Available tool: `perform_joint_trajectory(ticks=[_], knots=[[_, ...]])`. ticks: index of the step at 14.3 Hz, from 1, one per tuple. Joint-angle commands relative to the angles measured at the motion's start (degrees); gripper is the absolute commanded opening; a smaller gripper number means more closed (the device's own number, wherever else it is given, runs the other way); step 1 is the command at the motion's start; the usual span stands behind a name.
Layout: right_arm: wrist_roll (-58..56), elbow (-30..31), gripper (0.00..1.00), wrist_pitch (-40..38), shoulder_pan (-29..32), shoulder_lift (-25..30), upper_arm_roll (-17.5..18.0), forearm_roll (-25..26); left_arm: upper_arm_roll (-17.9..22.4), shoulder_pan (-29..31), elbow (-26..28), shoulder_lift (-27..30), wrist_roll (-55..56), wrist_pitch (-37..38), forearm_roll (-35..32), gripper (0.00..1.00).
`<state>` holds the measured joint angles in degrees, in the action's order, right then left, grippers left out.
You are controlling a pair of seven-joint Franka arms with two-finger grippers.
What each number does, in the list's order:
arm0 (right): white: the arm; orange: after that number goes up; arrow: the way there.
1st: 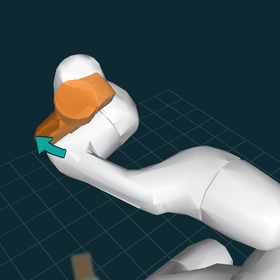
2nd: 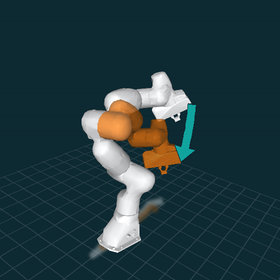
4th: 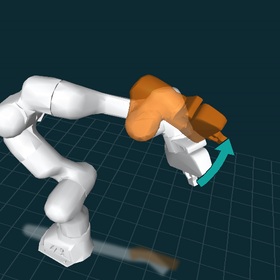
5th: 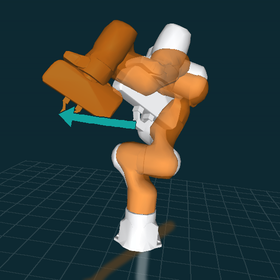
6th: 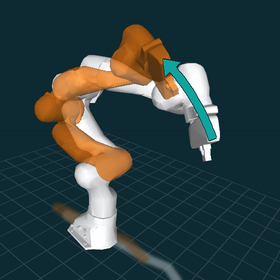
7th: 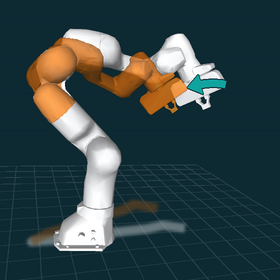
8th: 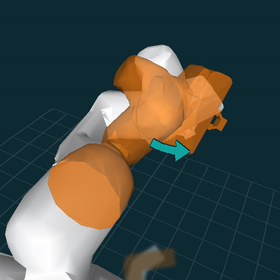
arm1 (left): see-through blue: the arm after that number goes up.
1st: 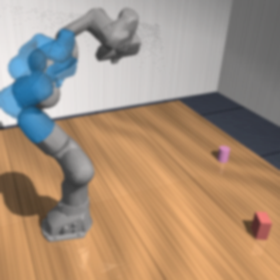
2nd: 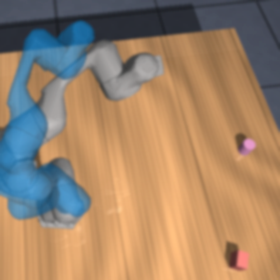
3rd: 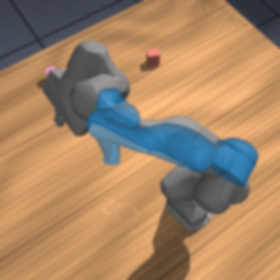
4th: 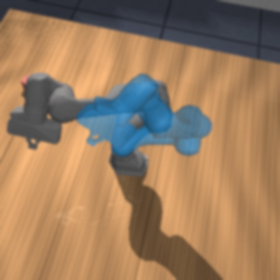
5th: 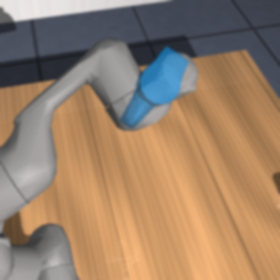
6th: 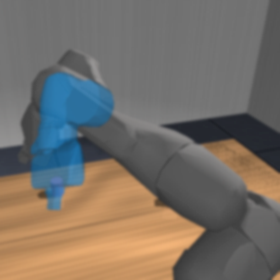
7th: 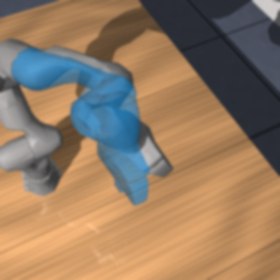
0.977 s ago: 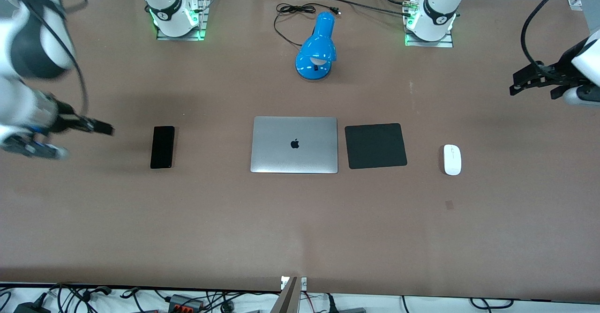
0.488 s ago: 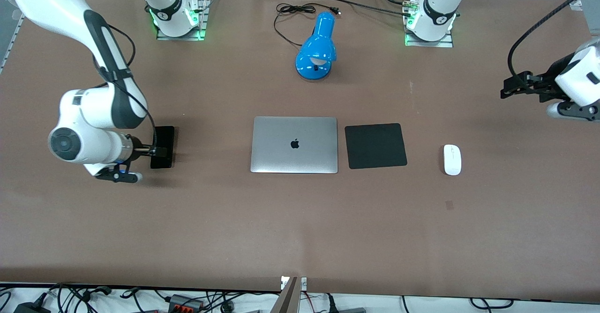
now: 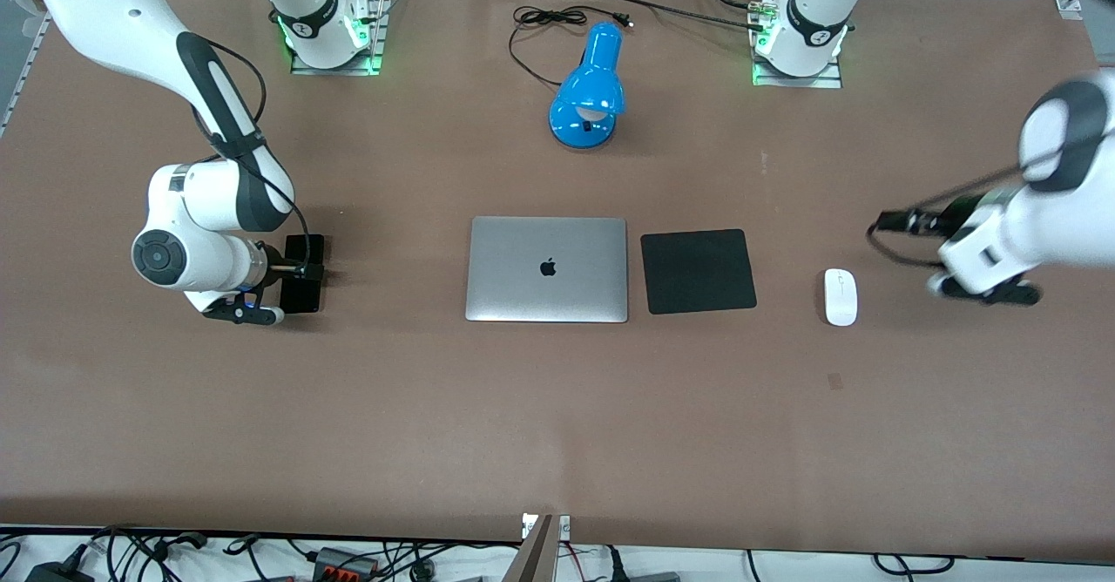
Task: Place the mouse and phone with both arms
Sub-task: 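Grasp the phone with the right gripper while the left gripper grasps the mouse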
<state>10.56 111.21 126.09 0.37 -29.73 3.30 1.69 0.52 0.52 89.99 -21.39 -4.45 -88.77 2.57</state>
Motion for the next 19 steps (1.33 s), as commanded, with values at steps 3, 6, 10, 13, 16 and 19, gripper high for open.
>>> perform_joint_trajectory(ticks=[3, 6, 10, 13, 16, 19], knots=[[1.13, 1.89, 1.00, 3.27, -0.11, -0.42, 0.04, 3.31, 0.09, -0.16, 8.41, -2.61, 3.83, -18.58, -1.78, 1.00], [1.13, 2.78, 1.00, 4.69, 0.07, -0.42, 0.04, 3.41, 0.09, -0.34, 15.20, -2.86, 3.22, -34.40, -4.13, 1.00], [1.13, 3.04, 1.00, 5.13, 0.07, -0.95, 0.04, 3.41, -0.17, -0.25, 25.99, -3.65, 2.78, -49.52, -9.16, 1.00], [1.22, 3.48, 1.00, 5.92, 0.24, -1.21, 0.04, 3.41, -0.43, -0.61, 32.43, -4.62, 1.38, -60.97, -9.16, 1.00], [1.22, 4.27, 1.00, 7.15, 0.24, -1.30, 0.04, 3.41, -0.43, -0.60, 32.35, -5.50, 1.37, -61.35, -9.16, 1.00], [1.13, 5.33, 1.00, 9.08, 0.16, -1.30, 0.04, 3.41, -0.43, -0.34, 32.09, -5.85, 1.37, -61.44, -9.16, 1.00]])
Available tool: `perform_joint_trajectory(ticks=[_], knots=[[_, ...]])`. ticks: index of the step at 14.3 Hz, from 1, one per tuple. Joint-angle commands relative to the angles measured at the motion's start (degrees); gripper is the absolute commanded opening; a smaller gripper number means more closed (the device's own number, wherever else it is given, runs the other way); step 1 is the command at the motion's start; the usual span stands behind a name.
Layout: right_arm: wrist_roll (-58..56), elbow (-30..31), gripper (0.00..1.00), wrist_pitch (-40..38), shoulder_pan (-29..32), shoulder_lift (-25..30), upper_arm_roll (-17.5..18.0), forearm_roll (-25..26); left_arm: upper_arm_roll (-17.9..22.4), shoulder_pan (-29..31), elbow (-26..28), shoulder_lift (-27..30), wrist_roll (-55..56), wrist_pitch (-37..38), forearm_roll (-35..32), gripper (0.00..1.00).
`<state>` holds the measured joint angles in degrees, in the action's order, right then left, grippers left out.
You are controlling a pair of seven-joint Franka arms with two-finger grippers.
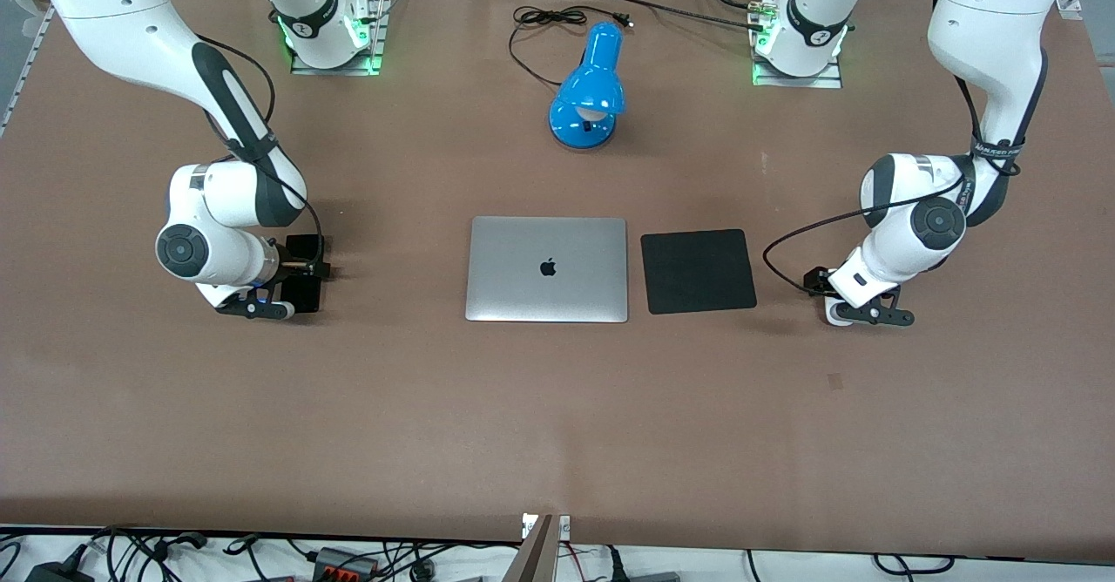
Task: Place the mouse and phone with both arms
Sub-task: 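Carry the phone toward the laptop while the left gripper carries the mouse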
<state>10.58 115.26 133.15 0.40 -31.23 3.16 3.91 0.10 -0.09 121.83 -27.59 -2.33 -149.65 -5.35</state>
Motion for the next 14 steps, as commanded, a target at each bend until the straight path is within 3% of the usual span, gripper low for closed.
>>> perform_joint_trajectory(ticks=[1, 2, 3, 5, 6, 8, 9, 11, 14], knots=[[1.11, 1.28, 1.00, 2.11, 0.12, 0.20, 0.18, 1.19, -0.01, 0.36, 0.25, 0.08, -0.74, -0.55, -1.24, 1.00], [1.11, 1.28, 0.91, 2.11, -0.05, 0.20, 0.18, 1.19, -0.01, 0.53, 0.16, -0.62, -0.74, -0.55, -1.24, 1.00], [1.11, 1.28, 0.68, 2.11, -0.49, 0.20, 0.26, 1.19, -0.01, 0.62, 0.07, -0.80, -0.74, -0.55, -1.24, 0.97], [1.28, 0.67, 0.37, 1.94, -0.32, 0.20, 0.53, 0.93, -0.01, 0.62, 0.07, -0.89, -0.66, -0.55, -1.24, 0.78], [1.37, 0.41, 0.30, 1.76, -0.49, 0.29, 0.70, 0.49, -0.01, 0.62, -0.02, -0.89, -0.65, -0.55, -1.16, 0.71], [2.07, -0.82, 0.28, 1.58, -1.11, 0.38, 3.49, 0.05, -0.01, 0.27, -0.19, -0.80, -0.57, -0.20, -1.15, 0.35], [5.38, -1.61, 0.28, 1.58, -1.28, 0.29, 6.30, 0.05, -0.01, 0.18, -0.19, -0.63, -0.31, -0.03, -1.15, 0.28], [12.76, -3.72, 0.28, 1.24, -4.25, 0.21, 9.57, 0.14, -0.10, 0.01, -1.94, -0.01, -0.39, 2.33, -1.15, 0.28], [17.97, -5.22, 0.28, 0.97, -9.45, -1.20, 9.58, 0.14, -3.42, -0.08, -12.02, 1.05, -0.39, 20.38, -1.16, 0.27]])
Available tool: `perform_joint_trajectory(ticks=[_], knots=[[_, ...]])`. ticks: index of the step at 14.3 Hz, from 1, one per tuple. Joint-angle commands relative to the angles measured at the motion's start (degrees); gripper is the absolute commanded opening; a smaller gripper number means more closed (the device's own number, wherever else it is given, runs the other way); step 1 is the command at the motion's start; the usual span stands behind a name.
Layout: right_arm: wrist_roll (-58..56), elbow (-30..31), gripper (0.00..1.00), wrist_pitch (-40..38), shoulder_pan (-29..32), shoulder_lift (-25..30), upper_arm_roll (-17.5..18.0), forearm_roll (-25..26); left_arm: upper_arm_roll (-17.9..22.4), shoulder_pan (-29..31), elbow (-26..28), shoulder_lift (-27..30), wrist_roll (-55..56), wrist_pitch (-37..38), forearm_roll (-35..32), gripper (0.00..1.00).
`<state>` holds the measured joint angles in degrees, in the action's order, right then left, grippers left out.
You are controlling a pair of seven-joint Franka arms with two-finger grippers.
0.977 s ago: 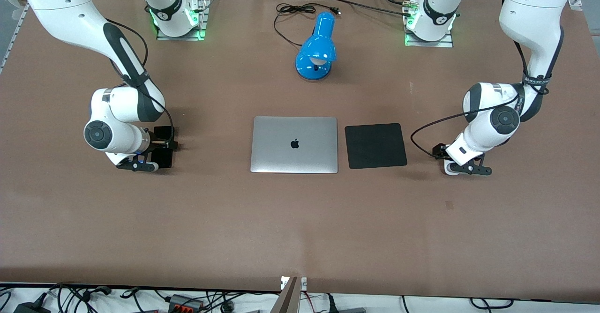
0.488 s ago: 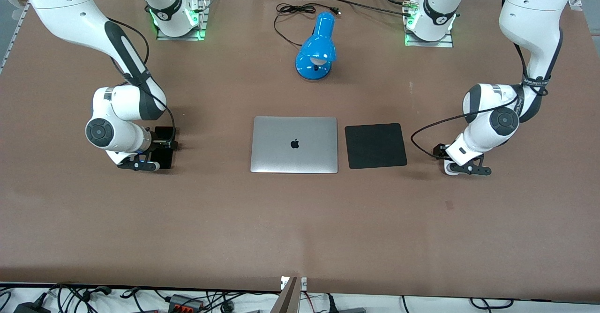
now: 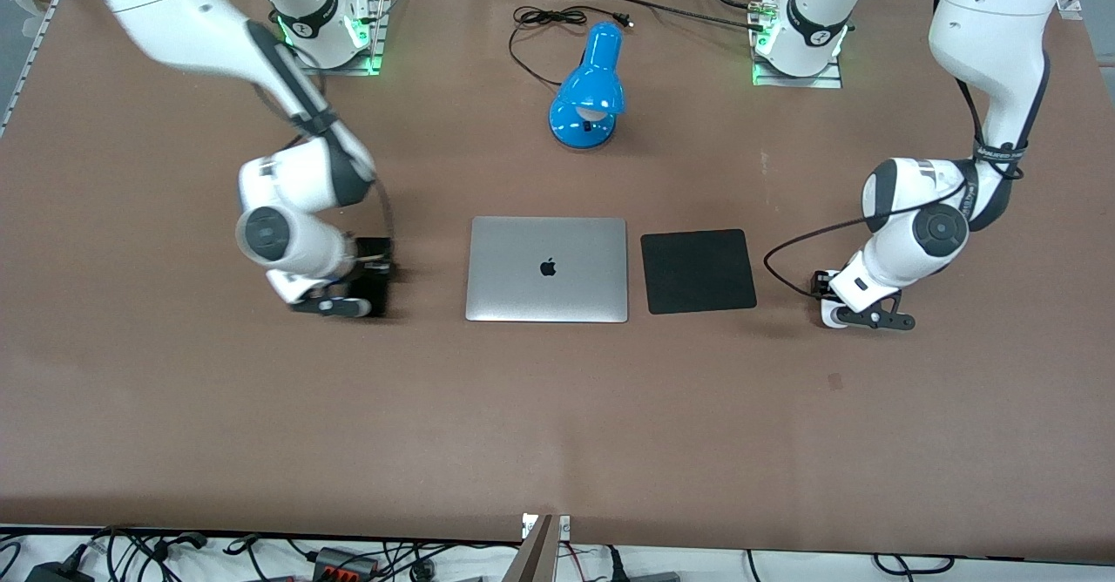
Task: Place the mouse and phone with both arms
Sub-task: 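Carry the phone toward the laptop while the left gripper carries the mouse, then set the phone beside the laptop while the left gripper lowers the mouse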
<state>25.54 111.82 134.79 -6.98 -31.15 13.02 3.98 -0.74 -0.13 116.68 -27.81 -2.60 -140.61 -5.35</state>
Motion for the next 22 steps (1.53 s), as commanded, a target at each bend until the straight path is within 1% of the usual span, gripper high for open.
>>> perform_joint_trajectory(ticks=[1, 2, 4, 7, 9, 12, 13, 15, 17, 19, 20, 21, 22], knots=[[3.72, -2.13, 0.28, -0.49, -2.34, -1.81, -0.19, 0.06, -3.73, -0.31, -10.47, 1.26, 0.39, 18.11, -0.72, 0.27], [5.03, -2.74, 0.28, -0.32, -3.30, -2.60, -0.18, 0.06, -5.66, -0.31, -12.33, 1.26, 1.62, 21.83, -0.71, 0.27], [8.81, -3.88, 0.28, -0.23, -5.32, -3.65, -0.27, 0.23, -10.75, 0.04, -12.53, 1.70, 8.62, 23.00, -0.62, 0.27], [8.83, -4.85, 0.28, -0.05, -5.24, -4.36, -0.27, 0.76, -16.99, -0.04, -11.83, 1.88, 18.38, 22.57, -0.54, 0.28], [6.73, -5.82, 0.28, -0.05, -4.98, -5.06, -0.27, 0.94, -19.46, -0.22, -11.22, 0.83, 24.98, 20.56, -0.62, 0.28], [4.69, -6.52, 0.28, 0.38, -4.89, -6.20, -0.27, 0.94, -19.65, -0.31, -4.03, 0.13, 28.59, 6.01, -0.71, 0.28], [4.26, -6.96, 0.28, 0.56, -4.80, -6.64, -0.27, 0.94, -19.65, -0.74, -2.87, -0.57, 30.09, 3.61, -0.80, 0.28], [2.16, -7.31, 0.28, 0.56, -4.63, -7.00, -0.36, 0.94, -19.65, -2.67, -2.34, -1.54, 31.16, 2.88, -1.06, 0.28], [1.44, -7.23, 0.28, 0.56, -4.19, -7.09, -0.45, 0.94, -19.65, -2.59, -2.25, -2.95, 31.16, 1.13, -1.33, 0.28], [1.27, -7.23, 0.33, 0.47, -4.01, -7.00, -0.45, 0.94, -19.65, -2.33, -2.25, -3.13, 31.16, 1.12, -1.33, 0.28], [0.48, -7.23, 0.33, 0.47, -3.49, -7.09, -0.45, 0.94, -19.56, -2.33, -2.25, -3.91, 31.16, 1.12, -1.33, 0.31], [-0.22, -7.23, 0.34, 0.47, -3.05, -7.09, -0.45, 0.85, -19.65, -1.98, -2.33, -4.36, 31.16, 1.21, -1.33, 0.46], [0.82, -7.23, 0.55, 0.39, -3.04, -7.00, -0.45, 0.59, -19.65, -1.98, -2.42, -4.36, 31.33, 1.73, -1.33, 0.94]])
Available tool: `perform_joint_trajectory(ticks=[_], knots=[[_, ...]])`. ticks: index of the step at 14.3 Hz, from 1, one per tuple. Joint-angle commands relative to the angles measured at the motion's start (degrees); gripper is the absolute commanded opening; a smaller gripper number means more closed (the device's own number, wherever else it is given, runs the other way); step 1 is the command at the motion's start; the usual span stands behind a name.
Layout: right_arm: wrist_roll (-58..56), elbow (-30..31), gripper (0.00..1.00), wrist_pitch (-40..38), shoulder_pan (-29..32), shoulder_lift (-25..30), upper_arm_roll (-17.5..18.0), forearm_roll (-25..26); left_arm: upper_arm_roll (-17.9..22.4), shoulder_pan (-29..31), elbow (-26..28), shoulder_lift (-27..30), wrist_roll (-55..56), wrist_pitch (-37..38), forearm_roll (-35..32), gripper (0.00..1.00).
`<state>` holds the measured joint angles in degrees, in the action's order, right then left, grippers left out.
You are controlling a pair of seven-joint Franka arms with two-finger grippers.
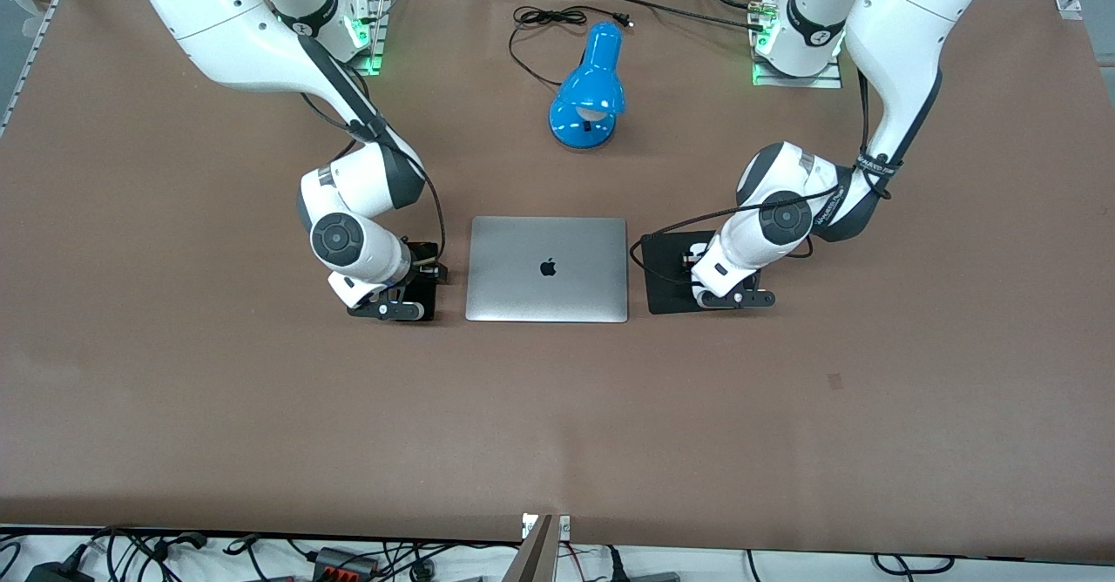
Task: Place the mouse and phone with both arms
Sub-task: 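Set the phone beside the laptop while the left gripper lowers the mouse, then release the mouse on the mouse pad and raise the left gripper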
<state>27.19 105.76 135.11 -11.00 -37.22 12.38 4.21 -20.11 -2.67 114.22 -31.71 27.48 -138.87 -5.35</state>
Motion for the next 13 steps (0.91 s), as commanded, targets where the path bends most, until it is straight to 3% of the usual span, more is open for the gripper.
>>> perform_joint_trajectory(ticks=[1, 5, 9, 13], knots=[[-0.13, -1.26, 1.00, 0.15, 0.89, -0.92, 0.19, -0.07, -0.28, 0.56, -0.05, -0.20, 1.34, 0.18, -1.33, 1.00], [-0.56, -8.54, 1.00, -2.64, 3.87, -0.40, 0.18, -0.16, -0.37, 0.65, -0.83, 1.12, 1.17, 3.24, -1.33, 1.00], [-1.88, -19.78, 1.00, -21.07, 9.50, 4.43, 0.45, -0.25, -0.37, 0.56, -4.78, 2.70, 1.17, 10.36, -1.33, 1.00], [-1.01, -21.57, 1.00, -29.20, 12.23, 12.25, 0.10, -0.51, 0.16, 1.26, -14.00, 3.23, 0.91, 22.38, -1.33, 1.00]])
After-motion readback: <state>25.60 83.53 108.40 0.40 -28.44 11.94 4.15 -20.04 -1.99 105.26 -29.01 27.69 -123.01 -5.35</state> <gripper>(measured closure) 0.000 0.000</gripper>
